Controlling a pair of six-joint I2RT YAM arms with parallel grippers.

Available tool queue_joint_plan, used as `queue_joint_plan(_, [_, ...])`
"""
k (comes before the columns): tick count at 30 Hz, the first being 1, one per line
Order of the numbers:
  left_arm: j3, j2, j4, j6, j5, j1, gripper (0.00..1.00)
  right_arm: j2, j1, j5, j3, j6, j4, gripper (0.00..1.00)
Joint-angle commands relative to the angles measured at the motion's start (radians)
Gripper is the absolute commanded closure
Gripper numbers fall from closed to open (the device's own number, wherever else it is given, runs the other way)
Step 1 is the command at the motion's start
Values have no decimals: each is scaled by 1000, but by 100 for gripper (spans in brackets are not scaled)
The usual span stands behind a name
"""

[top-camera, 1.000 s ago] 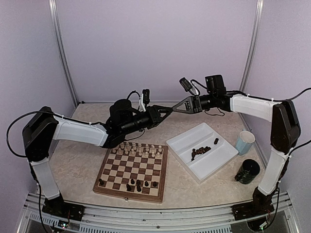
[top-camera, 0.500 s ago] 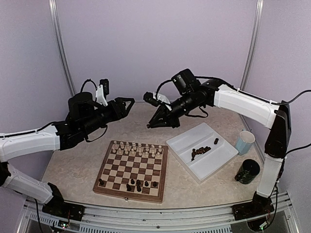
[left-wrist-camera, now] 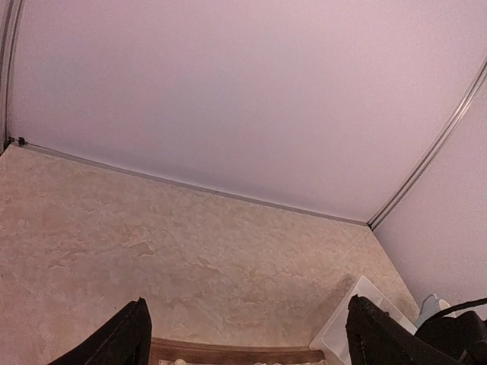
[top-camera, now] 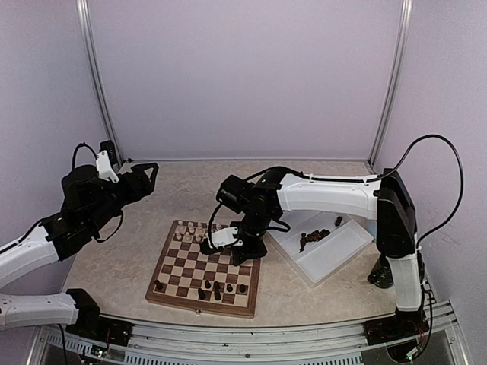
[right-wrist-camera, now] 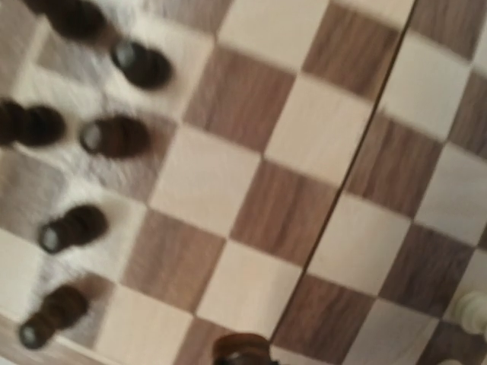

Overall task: Set up the chess pieces on the board
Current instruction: Place the pawn on the chessboard, then pick up the pawn from the chessboard.

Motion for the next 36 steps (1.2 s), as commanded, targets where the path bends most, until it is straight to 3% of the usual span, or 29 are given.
queue_joint_plan(1, [25,2,-73,59,21,9,15,26,26,87,20,-42,-35,100])
queue_joint_plan(6, [50,34,-103,58,46,10,19,88,42,76,65,-40,-56,98])
queue_joint_plan(11, [55,47,-113,61,68,11,19,105,52,74,76,-39,-67,84])
queue_joint_plan(15, [101,70,-201,76,86,11,19,58,47,74,60,-44,-61,71])
queue_joint_plan(19, [183,137,-328,101,171,10,26,-39,5,29,28,-47,-62,69])
queue_joint_plan(23, [273,246,-476,136,287,-30,36,-172,-85,-56,-75,-51,-37,68])
queue_joint_plan(27, [338,347,-584,213,243,-183,39,-326,-187,-116,-266,-51,84,68])
queue_joint_plan(30, [388,455,-644,246,240,-279,40,-416,-337,-247,-397,3,240,68])
queue_joint_plan(36, [489,651,-686,286,330,-356,42,-510,-603,-442,-577,119,446,68])
